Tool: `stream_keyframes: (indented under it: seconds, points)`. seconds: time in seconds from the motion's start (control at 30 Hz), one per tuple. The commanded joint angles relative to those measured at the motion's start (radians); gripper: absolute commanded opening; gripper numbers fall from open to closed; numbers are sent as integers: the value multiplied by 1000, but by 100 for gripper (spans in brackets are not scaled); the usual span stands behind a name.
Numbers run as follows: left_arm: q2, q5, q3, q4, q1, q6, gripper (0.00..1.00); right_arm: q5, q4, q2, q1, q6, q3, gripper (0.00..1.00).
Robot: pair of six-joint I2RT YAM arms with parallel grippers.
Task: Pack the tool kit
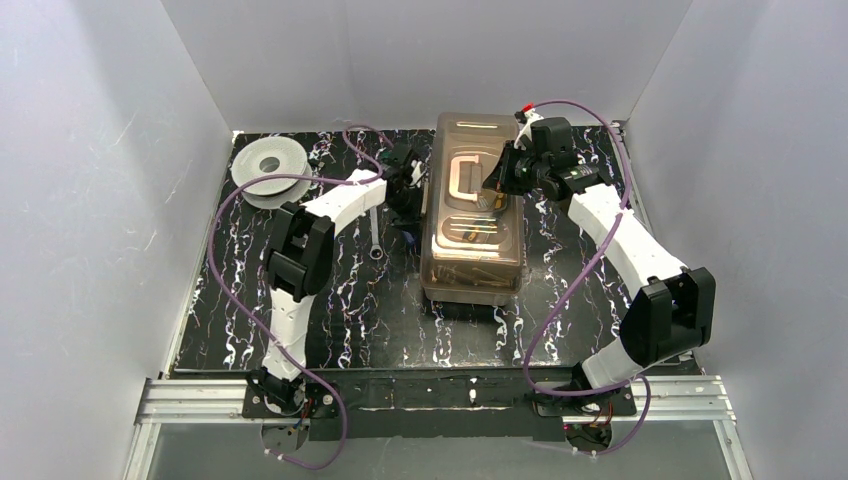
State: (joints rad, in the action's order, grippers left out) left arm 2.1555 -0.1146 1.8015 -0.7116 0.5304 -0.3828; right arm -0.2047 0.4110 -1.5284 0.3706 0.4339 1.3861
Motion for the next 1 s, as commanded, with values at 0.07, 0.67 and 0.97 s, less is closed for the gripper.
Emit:
stream_keyframes:
  seconds: [0.07,0.67,0.97]
  points:
    - [-120,-475,-211,455,4,-154,0,-63,29,-34,0,11,18,1]
    - [-398,-303,-454,481,-81,-199,0,58,106,130,-29,-37,61,1]
    - [-624,-80,-597,453,-102,-164,2,238,77,278,-70,-49,-69,1]
